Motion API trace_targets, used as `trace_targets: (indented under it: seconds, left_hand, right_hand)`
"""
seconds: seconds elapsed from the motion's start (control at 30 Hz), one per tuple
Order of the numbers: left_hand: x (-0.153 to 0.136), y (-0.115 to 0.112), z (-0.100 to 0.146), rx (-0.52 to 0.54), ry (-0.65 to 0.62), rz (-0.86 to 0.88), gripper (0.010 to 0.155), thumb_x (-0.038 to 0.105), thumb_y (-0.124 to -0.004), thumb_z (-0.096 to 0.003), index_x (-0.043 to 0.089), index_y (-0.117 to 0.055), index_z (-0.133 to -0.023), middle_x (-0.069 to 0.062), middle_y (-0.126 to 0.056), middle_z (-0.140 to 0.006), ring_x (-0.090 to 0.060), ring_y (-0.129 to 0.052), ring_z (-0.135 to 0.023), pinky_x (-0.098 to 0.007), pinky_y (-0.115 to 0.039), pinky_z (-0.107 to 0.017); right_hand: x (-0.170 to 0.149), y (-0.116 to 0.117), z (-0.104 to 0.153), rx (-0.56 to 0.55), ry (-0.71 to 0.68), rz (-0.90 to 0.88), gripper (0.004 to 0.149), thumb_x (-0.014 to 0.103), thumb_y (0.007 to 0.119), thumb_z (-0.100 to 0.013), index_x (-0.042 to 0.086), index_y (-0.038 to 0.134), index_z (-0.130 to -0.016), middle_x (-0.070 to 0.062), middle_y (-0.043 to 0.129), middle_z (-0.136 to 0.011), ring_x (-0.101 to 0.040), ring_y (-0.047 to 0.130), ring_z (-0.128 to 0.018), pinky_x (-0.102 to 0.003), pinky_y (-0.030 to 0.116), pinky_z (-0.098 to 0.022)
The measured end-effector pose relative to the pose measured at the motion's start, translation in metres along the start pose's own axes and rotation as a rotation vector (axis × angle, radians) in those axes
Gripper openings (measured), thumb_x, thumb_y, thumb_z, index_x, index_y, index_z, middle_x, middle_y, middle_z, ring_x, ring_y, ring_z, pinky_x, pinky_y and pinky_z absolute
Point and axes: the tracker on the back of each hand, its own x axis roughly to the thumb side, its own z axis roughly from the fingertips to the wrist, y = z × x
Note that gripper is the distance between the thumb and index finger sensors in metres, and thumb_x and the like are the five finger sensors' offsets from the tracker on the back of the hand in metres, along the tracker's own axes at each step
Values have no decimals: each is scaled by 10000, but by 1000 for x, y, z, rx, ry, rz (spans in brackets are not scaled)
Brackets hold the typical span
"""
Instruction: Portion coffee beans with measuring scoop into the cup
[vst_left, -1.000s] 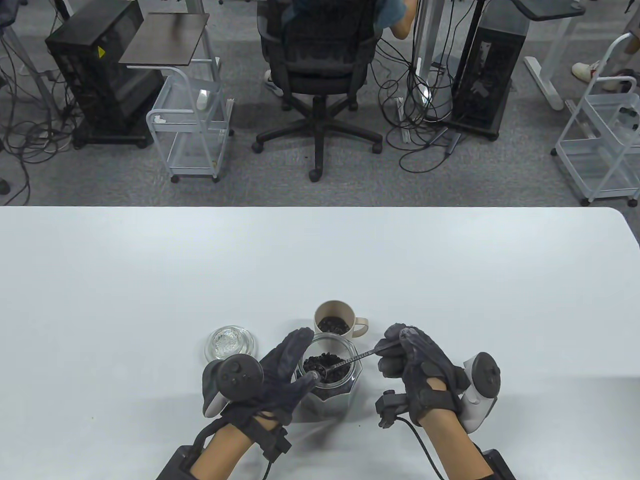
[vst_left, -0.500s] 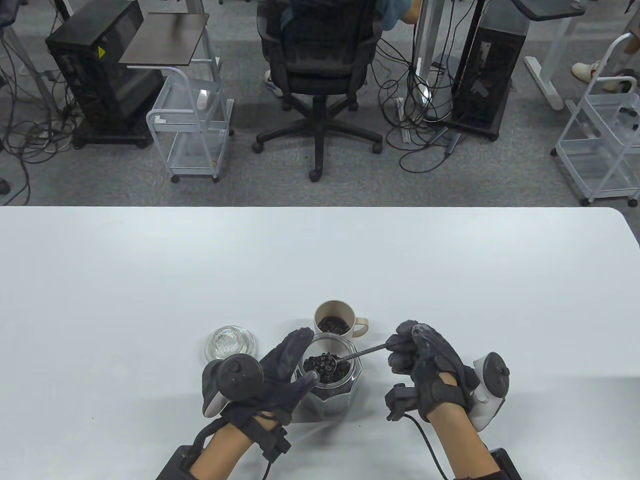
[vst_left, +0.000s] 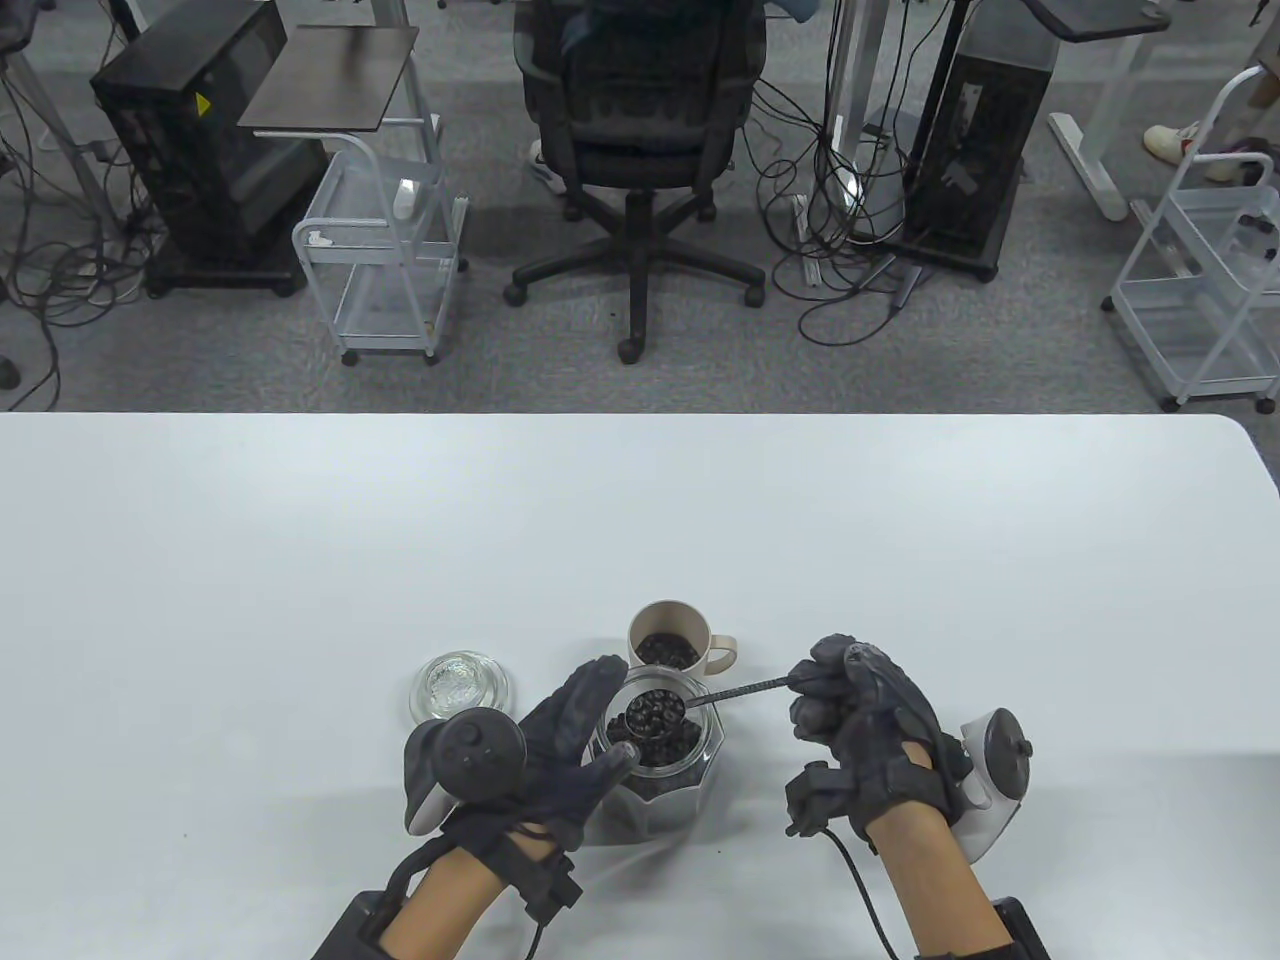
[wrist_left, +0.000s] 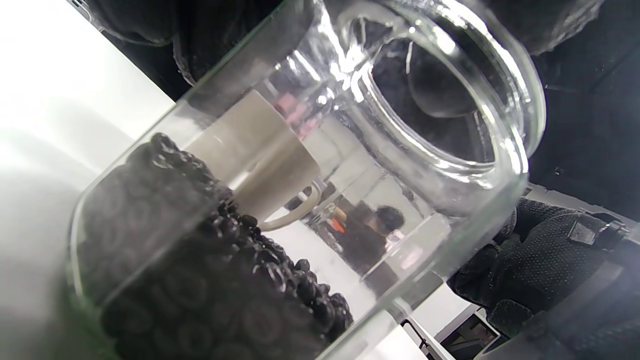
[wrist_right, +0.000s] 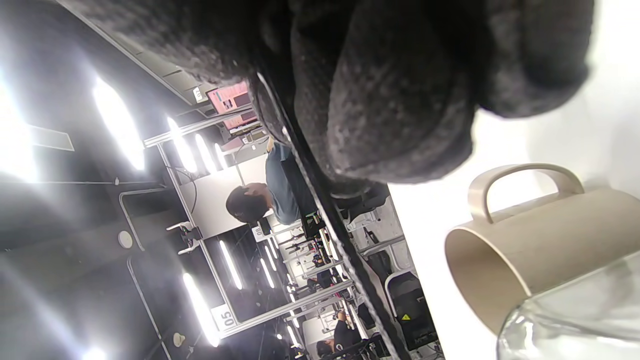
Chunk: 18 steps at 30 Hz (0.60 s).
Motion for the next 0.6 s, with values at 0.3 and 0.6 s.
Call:
trace_targets:
  seconds: [0.3, 0.6]
  left_hand:
    - [0, 0, 0, 4, -1, 5, 852, 718, -599, -470, 245, -366, -1139, -206, -476, -1168, -526, -664, -1005, -681, -527, -681]
    - [0, 0, 0, 2, 0, 10, 855, 720, -598, -469, 246, -362, -1140, -208, -474, -1169, -528, -664, -1005, -681, -526, -682]
  right_hand:
    - [8, -2, 6, -31, -20, -93, 406, 351, 736, -552, 76, 792, -845, -235, 918, -660, -358, 1023, -383, -495, 827, -349]
    - [11, -4, 8, -55, -29, -144, 421, 338, 719, -555, 86, 747, -891, -241, 875, -748, -403, 1002, -515, -534, 800, -436]
